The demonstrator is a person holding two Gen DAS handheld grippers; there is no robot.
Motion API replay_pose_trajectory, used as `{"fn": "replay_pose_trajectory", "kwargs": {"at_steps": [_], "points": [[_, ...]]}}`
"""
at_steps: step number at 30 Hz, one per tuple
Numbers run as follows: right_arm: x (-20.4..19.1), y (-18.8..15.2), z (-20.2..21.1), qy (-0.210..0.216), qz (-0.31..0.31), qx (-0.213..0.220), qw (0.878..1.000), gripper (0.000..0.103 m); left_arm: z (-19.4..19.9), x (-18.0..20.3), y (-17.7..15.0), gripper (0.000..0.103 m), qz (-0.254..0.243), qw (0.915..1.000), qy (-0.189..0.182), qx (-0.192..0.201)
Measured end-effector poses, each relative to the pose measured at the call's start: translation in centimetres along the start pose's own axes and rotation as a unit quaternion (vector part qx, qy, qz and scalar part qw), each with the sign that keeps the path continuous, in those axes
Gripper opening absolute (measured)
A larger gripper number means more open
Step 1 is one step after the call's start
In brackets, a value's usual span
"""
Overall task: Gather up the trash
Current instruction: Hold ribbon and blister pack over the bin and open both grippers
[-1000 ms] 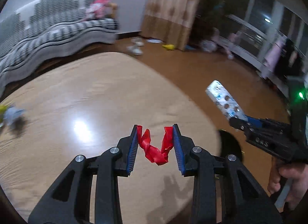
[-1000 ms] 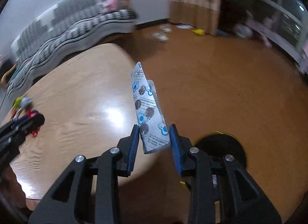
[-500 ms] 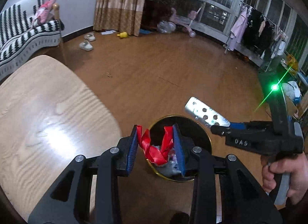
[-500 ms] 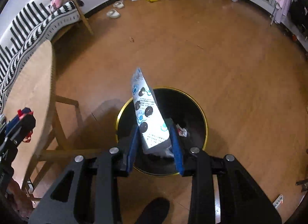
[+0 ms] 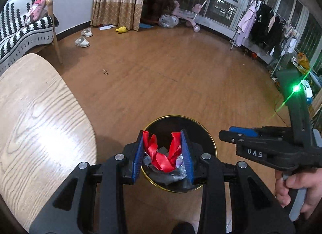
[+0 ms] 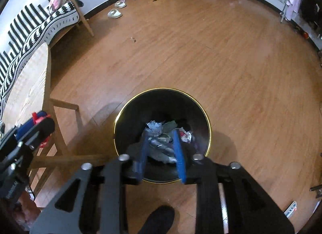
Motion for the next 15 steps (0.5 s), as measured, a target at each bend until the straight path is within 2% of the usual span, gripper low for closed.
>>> {"fn": "replay_pose_trajectory", "kwargs": {"at_steps": [2, 6, 8, 9, 11, 15], "points": [[0.4, 0.4, 0.5, -0.002, -0.009, 0.012, 1.000, 0.059, -0.5, 0.3, -0.1, 0.035, 0.001, 1.0000, -0.005, -0.003], [1.8, 1.2, 1.7, -0.007, -0.037, 0.035, 0.999, 0.061, -2.6, 1.6, 0.1, 0.039, 0.007, 0.9989, -0.044, -0.017], [2.9, 1.8, 2.7, -0.007, -0.058, 0.051, 0.997, 0.062, -3.7, 2.1, 0.0, 0.057, 0.011, 0.9980, -0.058, -0.024], [3.3, 2.1, 3.1, -0.007, -0.066, 0.057, 0.996, 0.063, -4.4, 2.5, -0.2, 0.062, 0.013, 0.9975, -0.064, -0.028], [3.9, 2.5, 3.9, -0.006, -0.077, 0.070, 0.995, 0.064, -5.1, 3.0, -0.3, 0.070, 0.011, 0.9972, -0.066, -0.033], [4.2, 2.9, 4.8, 0.000, -0.082, 0.081, 0.993, 0.068, -5.4, 4.1, -0.3, 0.081, -0.002, 0.9976, -0.063, -0.031]]}}
Point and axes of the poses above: each gripper's, at about its wrist camera, not at the fingertips, and z roughly against the way its jaws point, x to its right, y to its top, the point moved 9 cm from there along -z, roughly the way its jaws point, and after that the axes turned 13 degrees about -z, right-handed, at the moved point
